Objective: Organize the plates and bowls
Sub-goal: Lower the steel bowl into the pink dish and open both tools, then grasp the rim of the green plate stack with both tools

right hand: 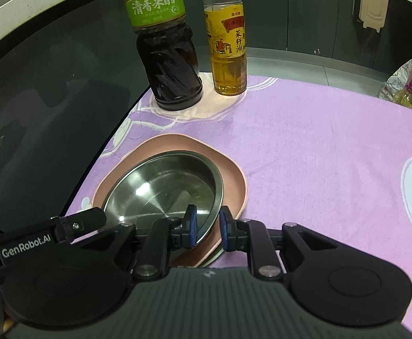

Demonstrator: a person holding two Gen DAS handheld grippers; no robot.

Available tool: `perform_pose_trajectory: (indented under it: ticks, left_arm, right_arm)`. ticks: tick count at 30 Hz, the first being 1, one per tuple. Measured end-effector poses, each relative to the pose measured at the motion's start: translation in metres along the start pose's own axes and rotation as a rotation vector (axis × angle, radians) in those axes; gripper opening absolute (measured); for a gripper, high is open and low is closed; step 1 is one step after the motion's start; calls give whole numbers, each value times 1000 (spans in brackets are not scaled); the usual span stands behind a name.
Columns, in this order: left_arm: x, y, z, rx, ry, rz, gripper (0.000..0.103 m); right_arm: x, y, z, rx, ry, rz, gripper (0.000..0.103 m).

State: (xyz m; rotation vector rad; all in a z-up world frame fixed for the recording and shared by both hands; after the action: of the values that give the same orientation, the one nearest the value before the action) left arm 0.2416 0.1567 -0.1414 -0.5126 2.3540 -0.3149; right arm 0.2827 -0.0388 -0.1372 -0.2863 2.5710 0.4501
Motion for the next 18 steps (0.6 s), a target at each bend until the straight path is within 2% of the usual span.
perform_pose_trajectory:
  ticks: [2,3,4,6,13,18]
  left_arm:
    - [0,0,-1,5,2,-6,14]
    - [0,1,-1,7,1,-8,14]
    - [0,1,-1,7,1,-13,16]
    - [0,2,-2,7,2,-27,21]
    - [-1,9,-5,-3,-17,-61,31]
    - [0,10,-2,-12,-13,-47,37]
  right_arm:
    - [-2,-3,-4,0,-11,10,25]
    - [-2,-4,-6,5,-22,16,31]
    - [-3,-7,-9,12,-36,27,38]
    - [-5,-13,-14,21,-58,58,44]
    - [-5,-30,-14,-2,-26,143,46]
    - [-2,-34,-10,-25,10,172,46]
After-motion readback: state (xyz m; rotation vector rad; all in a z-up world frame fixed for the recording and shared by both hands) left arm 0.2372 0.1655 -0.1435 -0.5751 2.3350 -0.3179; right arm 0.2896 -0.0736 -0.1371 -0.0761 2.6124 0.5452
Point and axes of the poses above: each gripper's, at about its wrist camera, not at the fingertips, and z roughly the way its jaws point, y to its left, x to its underside, the point moved 6 cm from there along z, roughly the way its jaws point, and after that the axes turned 2 degrees about -x, right-handed, at the moved point
